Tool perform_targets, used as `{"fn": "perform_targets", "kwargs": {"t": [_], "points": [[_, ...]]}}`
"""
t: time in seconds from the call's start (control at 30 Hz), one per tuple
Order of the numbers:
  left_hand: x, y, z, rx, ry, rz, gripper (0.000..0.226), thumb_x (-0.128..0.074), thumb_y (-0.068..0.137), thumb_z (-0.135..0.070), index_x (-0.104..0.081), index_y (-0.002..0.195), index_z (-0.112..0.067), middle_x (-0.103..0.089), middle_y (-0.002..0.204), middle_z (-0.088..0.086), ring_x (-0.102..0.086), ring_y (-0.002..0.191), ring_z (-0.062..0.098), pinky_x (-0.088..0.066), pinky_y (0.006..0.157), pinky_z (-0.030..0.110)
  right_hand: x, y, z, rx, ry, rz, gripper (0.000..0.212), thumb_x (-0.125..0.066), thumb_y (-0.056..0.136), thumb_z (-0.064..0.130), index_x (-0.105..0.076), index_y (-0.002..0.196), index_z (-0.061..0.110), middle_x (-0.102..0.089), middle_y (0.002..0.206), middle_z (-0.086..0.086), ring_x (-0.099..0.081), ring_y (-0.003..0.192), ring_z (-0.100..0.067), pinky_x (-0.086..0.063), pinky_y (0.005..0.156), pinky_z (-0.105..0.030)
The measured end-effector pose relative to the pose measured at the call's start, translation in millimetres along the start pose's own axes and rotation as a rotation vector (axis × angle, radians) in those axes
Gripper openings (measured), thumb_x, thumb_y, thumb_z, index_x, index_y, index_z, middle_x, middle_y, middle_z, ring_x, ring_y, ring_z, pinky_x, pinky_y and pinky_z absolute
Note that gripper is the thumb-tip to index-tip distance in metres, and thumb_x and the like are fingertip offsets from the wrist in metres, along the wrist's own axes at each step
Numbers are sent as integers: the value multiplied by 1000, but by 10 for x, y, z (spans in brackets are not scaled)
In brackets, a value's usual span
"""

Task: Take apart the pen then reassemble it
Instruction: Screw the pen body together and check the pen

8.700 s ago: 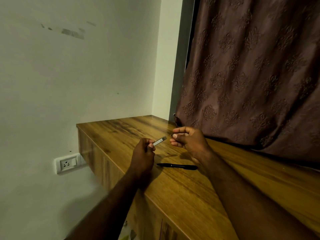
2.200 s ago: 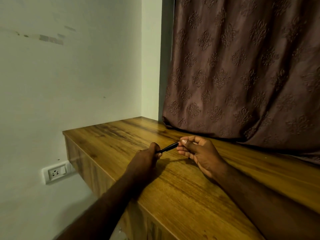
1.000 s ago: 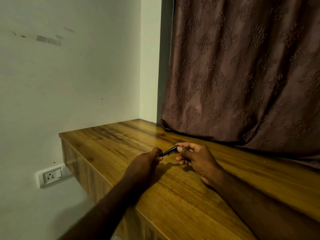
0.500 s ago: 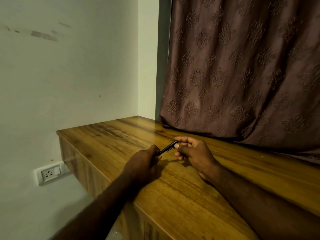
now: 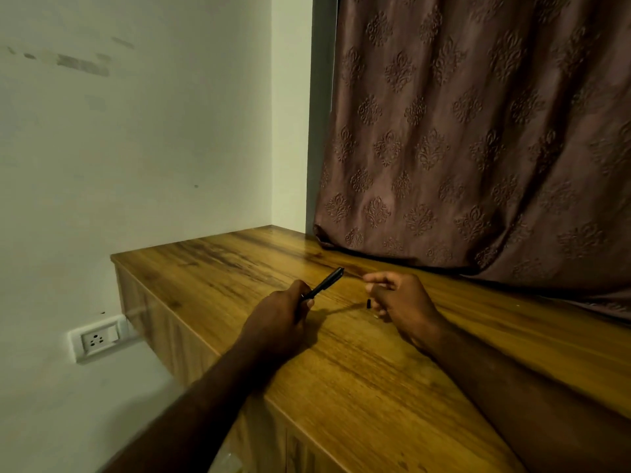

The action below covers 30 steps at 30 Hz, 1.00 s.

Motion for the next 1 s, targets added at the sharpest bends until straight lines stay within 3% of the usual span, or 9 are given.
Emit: {"fn": "perform_targets", "kwargs": {"t": [0.13,0.23,0.4,0.5,0.6,0.67,0.8,0.9,1.0], "points": [[26,-3,1,20,18,-36,14,-50,92,-32,-56,101,-24,-67,83,2,-60,70,18,-51,60,35,301,64,-170,-42,-222,-159,8,-64,87,10,-70,84,6,-61,64,-4,-51,50,-11,-40,45,-21],[31,4,-16,-29,26,-43,19,-50,89,-33,-63,97,-22,-65,86,1,-59,76,18,-49,64,34,330,66,-202,-59,-366,-111,9,-68,83,11,-71,76,6,-63,60,-3,-54,51,-11,-39,49,-19],[58,-9,-49,-68,89,-15,48,-39,84,-50,-67,109,-20,-58,98,2,-51,87,15,-49,74,35,166,43,-196,6,-584,61,11,-76,76,20,-73,67,14,-70,73,5,-64,72,-6,-45,64,-22],[66,-11,-71,-56,100,14,63,-30,78,-60,-66,110,-21,-59,98,2,-51,89,16,-49,76,36,111,40,-208,50,-678,83,14,-72,80,14,-71,66,12,-69,75,5,-59,72,-2,-42,70,-22],[58,-12,-76,-93,81,11,66,-26,75,-61,-69,103,-19,-65,92,3,-55,85,21,-49,75,37,80,32,-214,83,-719,58,14,-64,86,12,-68,72,12,-70,82,0,-61,78,-10,-44,70,-25],[54,-15,-68,-98,65,7,58,-30,78,-56,-69,100,-19,-67,90,2,-58,83,21,-49,74,36,33,-15,-178,123,-621,23,14,-60,89,13,-65,76,15,-69,82,0,-62,77,-13,-48,69,-30],[45,6,-55,-82,45,-3,38,-42,81,-43,-67,100,-22,-69,93,0,-61,83,18,-51,73,36,-53,-118,-32,128,-143,-121,12,-59,90,8,-65,83,16,-68,80,-6,-61,69,-12,-51,65,-32],[35,2,-49,-75,46,6,25,-53,85,-34,-65,102,-22,-69,94,1,-61,82,17,-52,73,36,-123,-166,3,121,-66,-156,16,-62,89,9,-65,83,24,-67,84,-4,-62,78,-17,-53,72,-36],[49,-9,-47,-60,21,11,35,-47,81,-44,-64,102,-22,-70,92,2,-62,80,18,-53,70,37,-145,-204,10,109,-10,-135,17,-63,87,6,-66,83,23,-66,82,0,-61,77,-14,-51,70,-30]]}}
Point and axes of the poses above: each hand's wrist, its own y-axis towards the middle knuckle, its own x-axis out of the back of the hand, z = x × y, the point moved 4 cm from there along y, towards the middle knuckle
